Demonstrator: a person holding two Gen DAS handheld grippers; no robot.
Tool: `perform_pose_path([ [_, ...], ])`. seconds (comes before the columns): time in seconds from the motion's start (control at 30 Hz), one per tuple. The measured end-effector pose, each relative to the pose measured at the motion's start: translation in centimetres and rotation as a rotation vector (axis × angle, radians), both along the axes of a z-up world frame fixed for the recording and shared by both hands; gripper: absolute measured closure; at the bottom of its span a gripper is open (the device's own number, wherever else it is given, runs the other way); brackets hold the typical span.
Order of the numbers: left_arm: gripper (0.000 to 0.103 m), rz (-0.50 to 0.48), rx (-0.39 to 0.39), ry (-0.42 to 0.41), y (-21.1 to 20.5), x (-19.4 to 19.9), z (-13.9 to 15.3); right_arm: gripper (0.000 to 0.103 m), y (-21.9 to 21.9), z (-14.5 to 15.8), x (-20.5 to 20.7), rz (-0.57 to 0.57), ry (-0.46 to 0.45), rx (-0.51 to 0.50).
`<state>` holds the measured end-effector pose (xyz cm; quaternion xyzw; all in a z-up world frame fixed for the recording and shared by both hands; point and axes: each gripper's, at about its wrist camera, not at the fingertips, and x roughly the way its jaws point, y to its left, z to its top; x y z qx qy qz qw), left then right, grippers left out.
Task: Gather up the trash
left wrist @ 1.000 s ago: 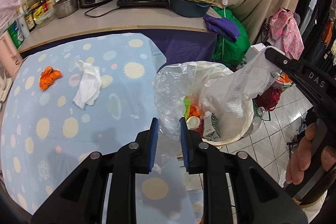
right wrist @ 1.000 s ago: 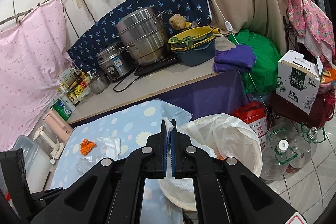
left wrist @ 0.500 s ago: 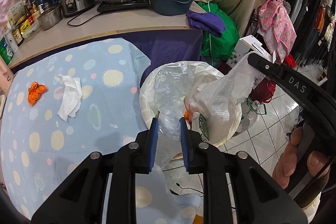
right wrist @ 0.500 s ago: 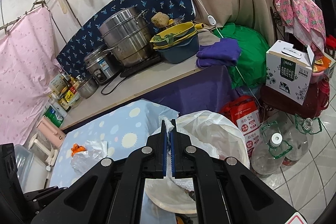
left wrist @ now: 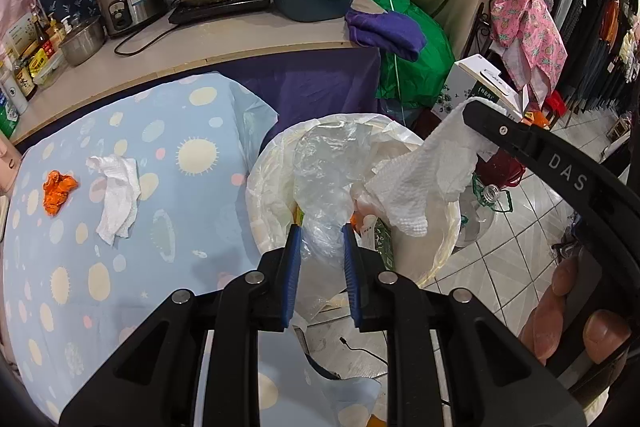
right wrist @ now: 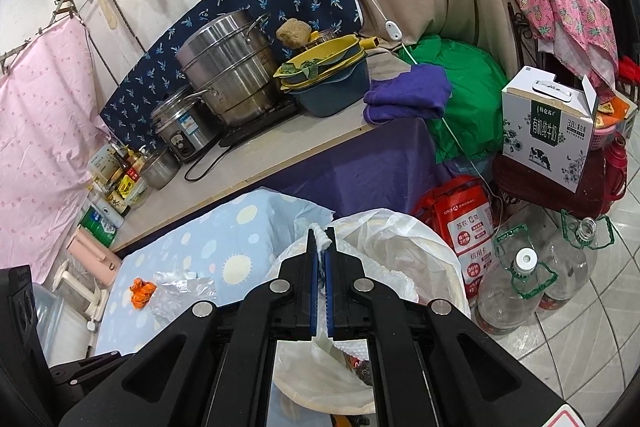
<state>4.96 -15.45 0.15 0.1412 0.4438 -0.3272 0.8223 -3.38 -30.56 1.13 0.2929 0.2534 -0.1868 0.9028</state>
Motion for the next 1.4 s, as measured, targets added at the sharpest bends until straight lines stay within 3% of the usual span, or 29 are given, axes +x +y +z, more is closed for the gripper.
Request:
perform_pose_path([
  [0.7, 0.081, -0.014, 0.023, 0.01, -1.9, 0.6, -1.0, 0.097, -0.8, -0.6, 0.5, -0.007, 0.007, 0.002],
  [0.77, 0.075, -0.005, 0.023, 0.001, -2.0, 0.6, -0.9, 0.092, -0.8, -0.6, 0.6, -0.017, 0.004, -0.007],
  [0.8, 0.064, -0.002, 0.018, -0.002, -2.0, 0.7, -0.9, 0.09, -0.9, -0.7, 0.7, -0.018, 0.005, -0.011],
  [0.83, 0.054, 0.005, 0.017, -0.007, -1.9, 0.7, -0.8, 0.083, -0.9, -0.7, 0.6, -0.021, 0.002, -0.012],
  [0.87, 0.05, 0.011, 0.016, -0.012, -1.9, 0.8, -0.8, 0.071, -0.9, -0.7, 0.6, -0.027, -0.003, -0.012],
  [0.9, 0.048, 0.015, 0.011, -0.018, -1.9, 0.8, -0.7, 0.067, -1.0, -0.6, 0.5, -0.03, -0.009, -0.012],
  [0.97, 0.045, 0.017, 0.014, -0.02, -1.9, 1.0, -0.7, 0.063, -1.1, -0.6, 0.5, -0.036, -0.012, -0.014],
  [1.4, 0.044, 0.03, 0.003, -0.018, -1.4, 1.5, -0.6, 0.063, -1.1, -0.4, 0.6, -0.035, -0.009, -0.017],
])
